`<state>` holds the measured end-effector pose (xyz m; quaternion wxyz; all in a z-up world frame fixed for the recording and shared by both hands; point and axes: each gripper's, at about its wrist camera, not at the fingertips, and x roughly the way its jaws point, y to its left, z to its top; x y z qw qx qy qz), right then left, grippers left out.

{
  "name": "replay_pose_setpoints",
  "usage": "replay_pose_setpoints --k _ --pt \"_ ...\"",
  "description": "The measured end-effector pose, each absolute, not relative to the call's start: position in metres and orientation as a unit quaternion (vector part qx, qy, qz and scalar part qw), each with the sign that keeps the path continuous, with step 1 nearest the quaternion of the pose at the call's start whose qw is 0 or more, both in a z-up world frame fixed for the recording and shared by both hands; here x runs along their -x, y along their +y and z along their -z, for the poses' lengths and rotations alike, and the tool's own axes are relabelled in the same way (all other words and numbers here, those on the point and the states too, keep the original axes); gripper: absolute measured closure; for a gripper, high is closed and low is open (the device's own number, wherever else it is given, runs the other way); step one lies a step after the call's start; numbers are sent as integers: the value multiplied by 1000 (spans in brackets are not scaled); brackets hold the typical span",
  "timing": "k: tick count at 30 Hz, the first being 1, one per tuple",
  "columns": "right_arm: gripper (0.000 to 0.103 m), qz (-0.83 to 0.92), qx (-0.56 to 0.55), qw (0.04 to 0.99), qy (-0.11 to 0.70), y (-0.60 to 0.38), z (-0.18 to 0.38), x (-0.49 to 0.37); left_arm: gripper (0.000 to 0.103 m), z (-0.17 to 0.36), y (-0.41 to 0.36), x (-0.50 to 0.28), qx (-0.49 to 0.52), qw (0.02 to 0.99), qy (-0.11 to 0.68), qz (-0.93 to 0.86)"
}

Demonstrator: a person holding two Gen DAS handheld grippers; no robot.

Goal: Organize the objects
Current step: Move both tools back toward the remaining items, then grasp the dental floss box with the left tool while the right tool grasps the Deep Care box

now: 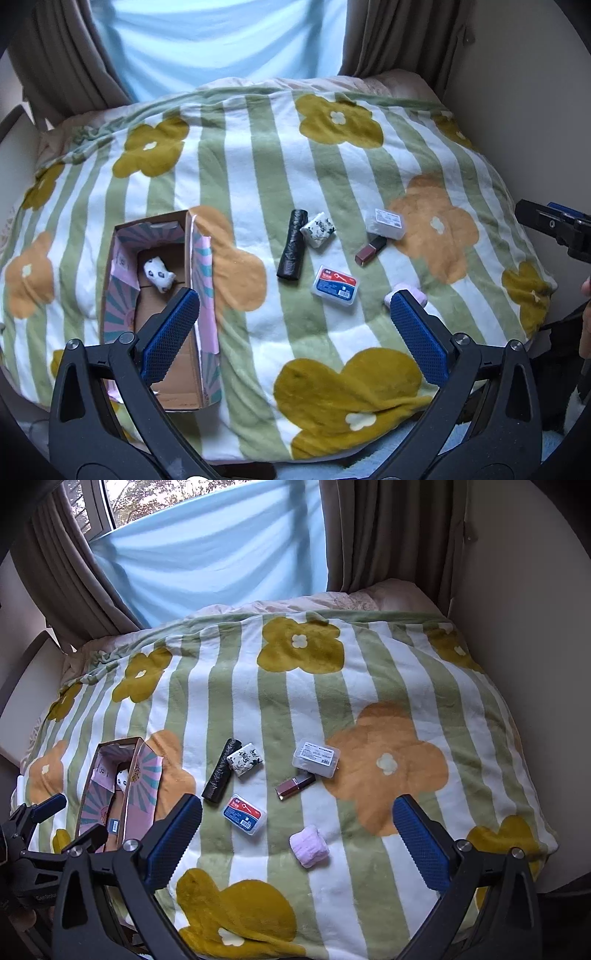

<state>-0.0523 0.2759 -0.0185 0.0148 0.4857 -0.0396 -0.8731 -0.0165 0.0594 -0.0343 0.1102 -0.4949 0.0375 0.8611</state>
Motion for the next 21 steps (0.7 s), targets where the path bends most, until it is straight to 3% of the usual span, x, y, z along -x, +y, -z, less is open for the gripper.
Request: replay_pose_setpoints --k 12,21 --pt "0 842 -535 8 -71 303 71 121 0 100 111 64 545 148 79 -821" --pt "0 798 -593 5 -107 311 159 195 0 185 151 102 589 181 125 -778"
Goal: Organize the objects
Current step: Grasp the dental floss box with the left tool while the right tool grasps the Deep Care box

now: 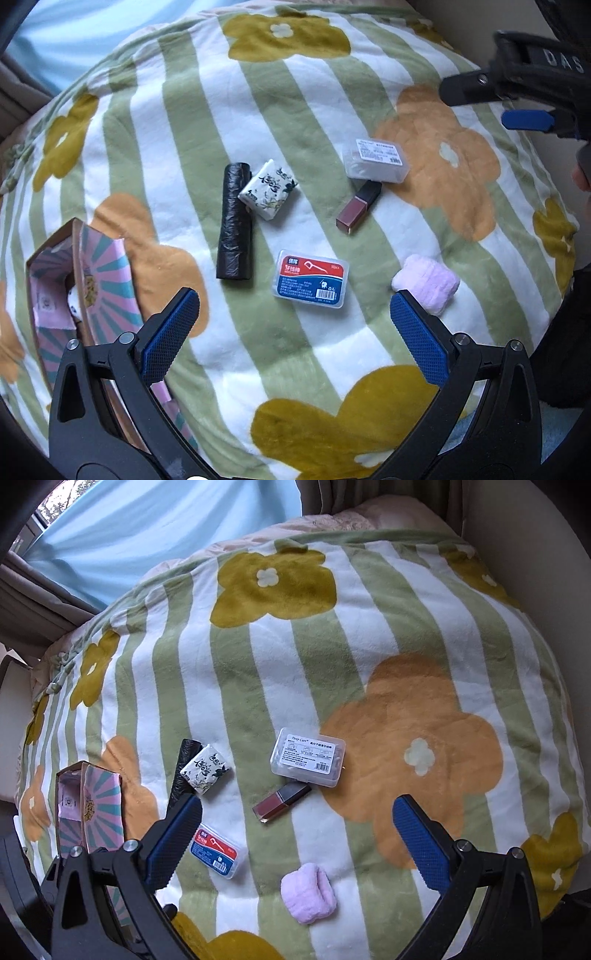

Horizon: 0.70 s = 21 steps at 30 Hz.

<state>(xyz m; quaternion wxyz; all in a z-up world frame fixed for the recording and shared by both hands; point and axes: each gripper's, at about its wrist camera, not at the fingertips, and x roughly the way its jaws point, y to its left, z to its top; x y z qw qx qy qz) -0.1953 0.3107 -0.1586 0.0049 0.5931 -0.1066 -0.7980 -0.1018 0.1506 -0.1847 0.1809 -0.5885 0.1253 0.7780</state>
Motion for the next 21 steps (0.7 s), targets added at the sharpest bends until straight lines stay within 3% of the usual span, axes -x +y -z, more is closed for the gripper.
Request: replay_pose_setpoints --k 9,21 --pt "0 746 -654 -9 -125 306 246 244 0 255 174 116 635 193 158 -731" --pt "0 696 -704 -39 -136 309 310 275 0 300 191 131 657 197 195 -701"
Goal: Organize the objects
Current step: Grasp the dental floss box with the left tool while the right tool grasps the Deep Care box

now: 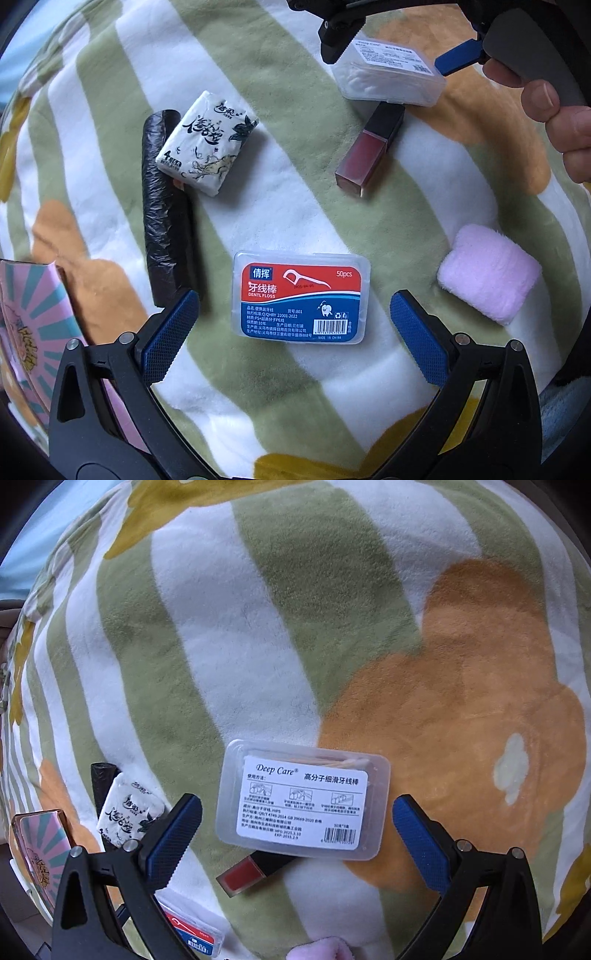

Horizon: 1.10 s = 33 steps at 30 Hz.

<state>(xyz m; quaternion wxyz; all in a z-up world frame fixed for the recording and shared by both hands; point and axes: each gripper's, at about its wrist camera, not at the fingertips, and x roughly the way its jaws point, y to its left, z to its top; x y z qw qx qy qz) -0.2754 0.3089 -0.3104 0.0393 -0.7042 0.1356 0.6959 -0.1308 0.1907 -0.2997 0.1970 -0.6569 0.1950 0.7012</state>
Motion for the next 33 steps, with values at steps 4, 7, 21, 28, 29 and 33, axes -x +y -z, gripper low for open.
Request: replay_pose_setpoints --k 4,7,21,28,29,33 --pt "0 -686 712 43 144 310 323 277 0 307 189 134 663 193 186 -699" --pt "1 -686 710 50 151 313 325 274 2 313 188 135 667 195 183 -695" --pt "16 -687 704 54 171 330 321 253 22 317 165 137 685 202 125 -689" --pt "16 -712 687 43 142 335 290 243 22 287 154 144 673 193 96 -707" --pt "16 -715 684 41 138 336 284 241 22 280 153 145 669 192 93 -712" --pt "16 -735 666 34 120 339 254 232 22 248 144 146 649 189 73 -734"
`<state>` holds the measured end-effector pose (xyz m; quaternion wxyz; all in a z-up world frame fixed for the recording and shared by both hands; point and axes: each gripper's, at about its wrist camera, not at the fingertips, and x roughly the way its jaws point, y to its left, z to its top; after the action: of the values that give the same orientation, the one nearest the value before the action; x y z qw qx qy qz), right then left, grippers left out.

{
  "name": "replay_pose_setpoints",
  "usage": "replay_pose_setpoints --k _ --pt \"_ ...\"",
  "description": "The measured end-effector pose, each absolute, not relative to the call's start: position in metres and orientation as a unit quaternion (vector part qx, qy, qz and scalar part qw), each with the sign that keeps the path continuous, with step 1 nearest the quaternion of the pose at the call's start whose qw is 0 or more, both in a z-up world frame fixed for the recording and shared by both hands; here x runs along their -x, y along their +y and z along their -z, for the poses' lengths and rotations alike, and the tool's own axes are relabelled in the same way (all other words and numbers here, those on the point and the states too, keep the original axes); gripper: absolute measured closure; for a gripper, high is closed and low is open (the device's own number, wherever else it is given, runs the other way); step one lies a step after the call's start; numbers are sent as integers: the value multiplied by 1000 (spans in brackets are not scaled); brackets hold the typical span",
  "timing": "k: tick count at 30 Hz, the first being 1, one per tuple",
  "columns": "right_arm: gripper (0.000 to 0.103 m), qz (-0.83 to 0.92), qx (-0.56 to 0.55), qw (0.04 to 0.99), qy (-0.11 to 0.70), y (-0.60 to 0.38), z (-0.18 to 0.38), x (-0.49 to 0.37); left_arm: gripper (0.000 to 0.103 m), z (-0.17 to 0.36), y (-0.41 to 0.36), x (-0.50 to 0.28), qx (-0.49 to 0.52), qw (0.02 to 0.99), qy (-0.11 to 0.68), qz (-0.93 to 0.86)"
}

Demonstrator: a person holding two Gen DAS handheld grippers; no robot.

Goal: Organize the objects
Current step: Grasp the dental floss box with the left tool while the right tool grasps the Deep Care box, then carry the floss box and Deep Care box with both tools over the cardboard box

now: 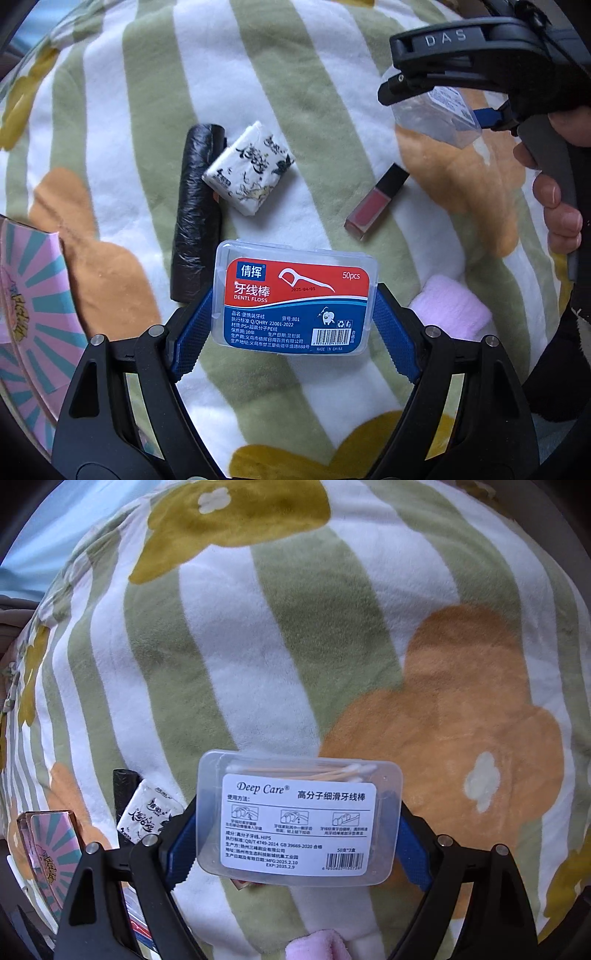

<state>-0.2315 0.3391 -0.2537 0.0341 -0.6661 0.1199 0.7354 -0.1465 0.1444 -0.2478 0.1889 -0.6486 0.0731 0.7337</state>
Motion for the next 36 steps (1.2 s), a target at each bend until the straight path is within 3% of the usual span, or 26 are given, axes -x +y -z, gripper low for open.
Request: replay_pose_setpoints --k 12,19,26,36 --pt "16 -802 596 -28 32 286 130 212 22 136 111 128 572 145 20 -807" --pt "16 -833 547 -74 -13 249 72 159 22 81 80 102 534 104 -1 -839" --pt "16 -842 533 -80 -20 236 45 99 22 49 64 68 511 89 -20 -854" --pt "16 -837 544 -67 -7 252 53 55 22 44 59 30 515 73 -27 -854"
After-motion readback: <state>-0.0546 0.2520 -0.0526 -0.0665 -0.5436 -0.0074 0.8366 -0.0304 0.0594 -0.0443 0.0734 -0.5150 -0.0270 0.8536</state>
